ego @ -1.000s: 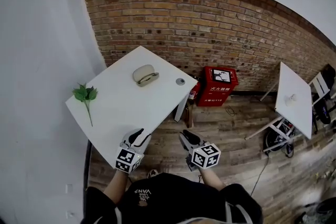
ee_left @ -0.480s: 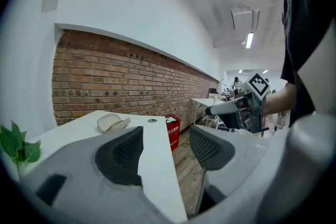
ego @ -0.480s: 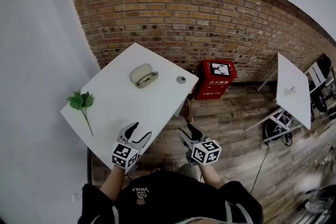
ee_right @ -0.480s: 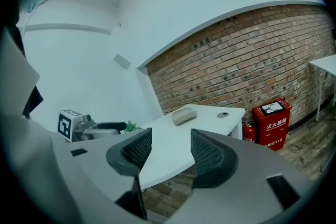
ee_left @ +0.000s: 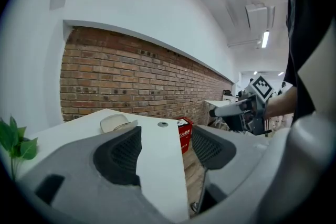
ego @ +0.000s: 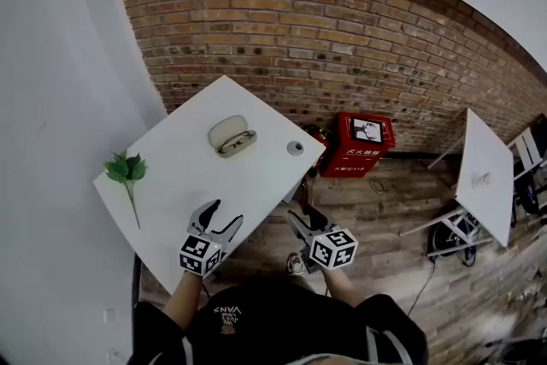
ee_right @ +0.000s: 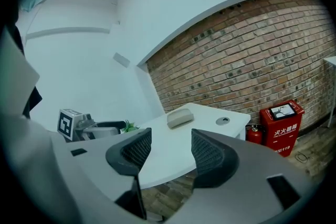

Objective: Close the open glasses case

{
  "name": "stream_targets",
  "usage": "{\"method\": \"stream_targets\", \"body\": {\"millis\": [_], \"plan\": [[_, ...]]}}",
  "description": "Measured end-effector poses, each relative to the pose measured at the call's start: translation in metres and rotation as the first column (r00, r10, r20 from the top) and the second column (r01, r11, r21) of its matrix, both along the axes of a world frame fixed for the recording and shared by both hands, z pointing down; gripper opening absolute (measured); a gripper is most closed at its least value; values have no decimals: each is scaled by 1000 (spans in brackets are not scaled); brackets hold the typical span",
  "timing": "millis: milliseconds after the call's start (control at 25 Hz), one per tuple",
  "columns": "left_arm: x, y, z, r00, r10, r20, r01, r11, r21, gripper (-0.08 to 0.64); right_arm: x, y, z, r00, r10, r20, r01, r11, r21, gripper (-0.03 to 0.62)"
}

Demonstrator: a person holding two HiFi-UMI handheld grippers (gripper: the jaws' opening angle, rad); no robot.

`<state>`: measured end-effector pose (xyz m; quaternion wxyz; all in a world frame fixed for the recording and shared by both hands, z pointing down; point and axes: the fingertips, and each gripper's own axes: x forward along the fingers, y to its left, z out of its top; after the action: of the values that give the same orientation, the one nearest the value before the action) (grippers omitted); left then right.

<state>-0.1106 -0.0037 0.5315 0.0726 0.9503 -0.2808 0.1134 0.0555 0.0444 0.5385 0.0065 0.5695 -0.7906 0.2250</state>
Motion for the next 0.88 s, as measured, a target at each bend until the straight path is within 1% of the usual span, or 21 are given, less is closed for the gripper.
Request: {"method": "stream_targets", "body": {"millis": [320,560,720,880], "plan": [[58,-24,1,990,-139,-3,139,990,-12,304,61,-44,1,991,-134,2,134,991,-2,222],[92,-29,6,970,-241,2,241,970,-13,305,96,-61,7,972,-235,11,235,972,-2,222],[107,-29,7,955,-297,4,297,955,-13,305,113,-70,11,956,-295,10,295,956,-7,222],[108,-34,5,943,-331,27,331,944,-10,307,116,-81,11,944,-329,22,329,944,-2,222]]}}
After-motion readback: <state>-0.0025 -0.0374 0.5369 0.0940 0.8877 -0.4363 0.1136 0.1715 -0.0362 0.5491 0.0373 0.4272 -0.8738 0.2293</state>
